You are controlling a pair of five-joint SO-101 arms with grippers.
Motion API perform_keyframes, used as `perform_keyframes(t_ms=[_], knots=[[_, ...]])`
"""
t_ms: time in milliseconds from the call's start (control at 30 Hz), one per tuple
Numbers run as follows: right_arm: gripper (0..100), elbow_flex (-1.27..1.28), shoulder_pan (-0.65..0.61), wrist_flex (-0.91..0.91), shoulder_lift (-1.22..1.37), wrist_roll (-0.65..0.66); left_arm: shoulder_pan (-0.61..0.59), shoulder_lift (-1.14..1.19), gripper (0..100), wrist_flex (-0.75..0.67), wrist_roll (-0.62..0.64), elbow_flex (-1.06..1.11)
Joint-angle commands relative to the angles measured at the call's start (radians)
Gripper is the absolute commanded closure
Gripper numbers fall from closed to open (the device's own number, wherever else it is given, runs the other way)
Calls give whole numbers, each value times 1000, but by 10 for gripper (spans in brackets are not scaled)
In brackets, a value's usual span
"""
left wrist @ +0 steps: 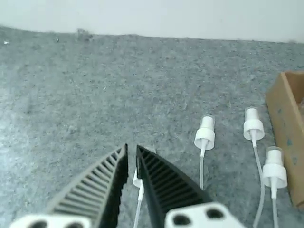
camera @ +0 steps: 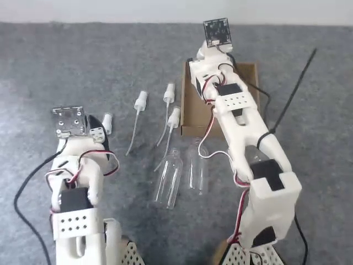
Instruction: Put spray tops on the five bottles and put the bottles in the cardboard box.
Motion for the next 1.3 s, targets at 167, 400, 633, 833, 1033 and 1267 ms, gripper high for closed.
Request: perform_keyframes(t_ms=[167,400,633,833,1033,1267], knots=[[993,-66,5,-85,33,15,-8,-2,976,-35,-3,1],[992,-66,4,-81,39,18,-8,-2,976,-34,-3,1],[991,-66,2,-87,41,18,-8,3,976,-34,-3,2],[921,-66,2,-81,41,15,-8,5,976,-34,-2,2],[850,-63,1,-79,42,14,-8,5,976,-34,-2,2],[847,-61,-10,-79,42,17,-8,5,976,-34,-2,2]])
